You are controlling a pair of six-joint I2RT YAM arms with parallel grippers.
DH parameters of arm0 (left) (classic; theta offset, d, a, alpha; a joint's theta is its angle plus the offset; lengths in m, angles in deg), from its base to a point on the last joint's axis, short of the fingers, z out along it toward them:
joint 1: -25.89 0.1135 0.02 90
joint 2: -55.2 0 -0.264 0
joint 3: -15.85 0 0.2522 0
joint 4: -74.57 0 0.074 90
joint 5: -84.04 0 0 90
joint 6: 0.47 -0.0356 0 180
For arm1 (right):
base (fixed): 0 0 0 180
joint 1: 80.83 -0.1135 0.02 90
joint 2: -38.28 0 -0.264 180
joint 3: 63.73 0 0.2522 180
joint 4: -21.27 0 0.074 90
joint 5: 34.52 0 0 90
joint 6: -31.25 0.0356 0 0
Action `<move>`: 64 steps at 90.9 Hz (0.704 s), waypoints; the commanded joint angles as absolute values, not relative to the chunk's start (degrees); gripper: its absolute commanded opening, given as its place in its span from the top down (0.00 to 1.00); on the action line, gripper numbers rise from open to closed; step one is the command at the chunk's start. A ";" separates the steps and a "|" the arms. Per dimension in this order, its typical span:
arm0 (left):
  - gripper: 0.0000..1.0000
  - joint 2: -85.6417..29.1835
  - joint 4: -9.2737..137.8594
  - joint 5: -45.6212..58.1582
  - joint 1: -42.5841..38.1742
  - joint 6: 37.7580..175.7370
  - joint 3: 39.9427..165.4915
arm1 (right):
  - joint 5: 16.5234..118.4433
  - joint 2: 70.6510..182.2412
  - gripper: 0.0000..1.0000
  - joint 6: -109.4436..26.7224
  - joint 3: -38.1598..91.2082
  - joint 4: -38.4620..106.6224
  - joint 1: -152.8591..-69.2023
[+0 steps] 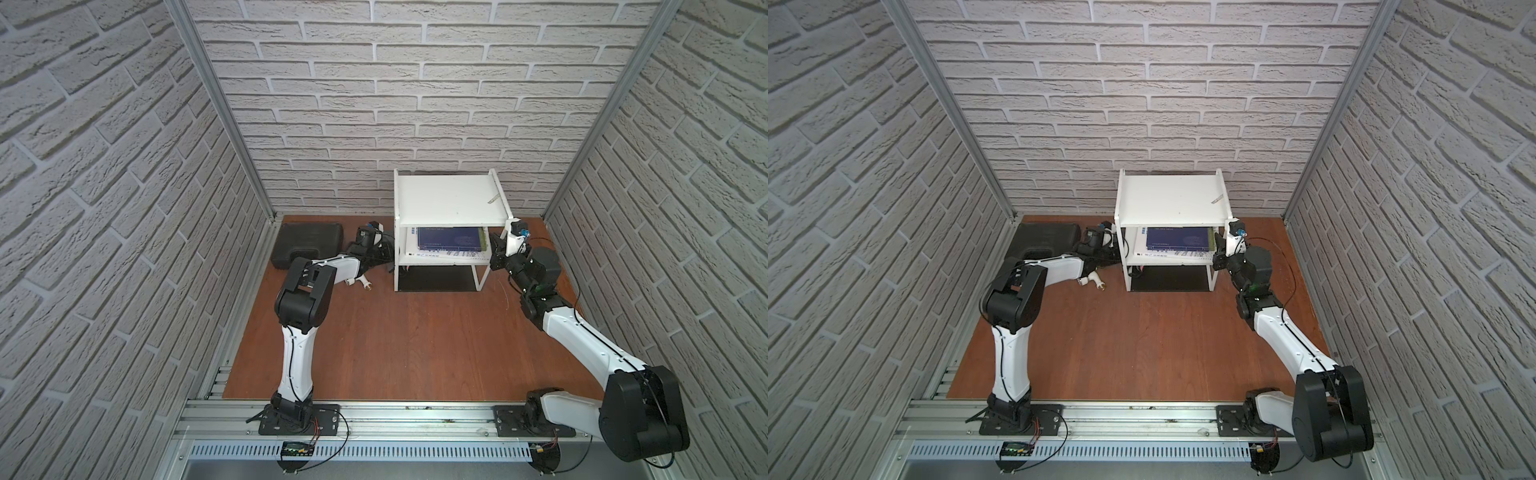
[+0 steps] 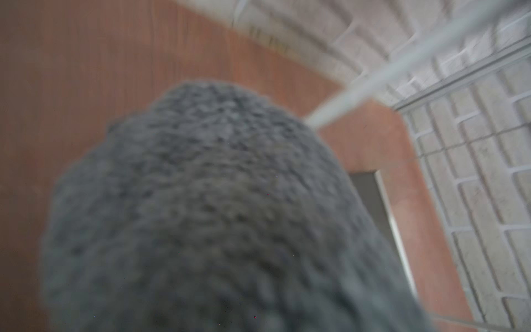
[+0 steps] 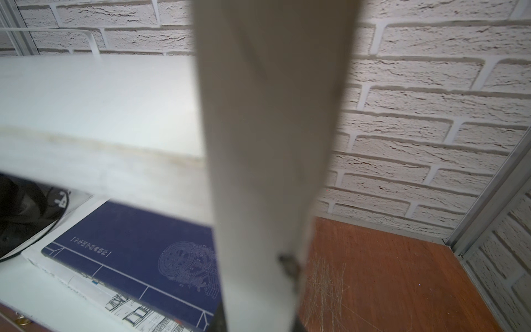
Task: Wipe the bookshelf clean with a cloth
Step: Wipe the dust from the shelf.
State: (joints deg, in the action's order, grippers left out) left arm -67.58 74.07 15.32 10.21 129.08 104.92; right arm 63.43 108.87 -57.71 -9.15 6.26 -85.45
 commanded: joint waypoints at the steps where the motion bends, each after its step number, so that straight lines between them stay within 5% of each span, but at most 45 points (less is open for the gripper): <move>1: 1.00 -65.81 75.68 18.86 10.47 130.59 101.97 | 66.02 110.97 0.97 -56.74 -10.03 13.48 -85.39; 16: 1.00 -58.99 75.20 18.53 7.73 129.33 93.81 | 64.81 110.18 0.97 -56.83 -10.82 12.26 -85.38; 38: 1.00 -69.29 73.84 21.72 13.67 129.36 107.55 | 64.44 111.50 0.97 -56.04 -10.88 10.20 -85.40; 64: 1.00 -50.15 76.00 18.44 15.41 126.82 100.79 | 68.74 113.36 0.97 -53.90 -8.99 12.66 -85.40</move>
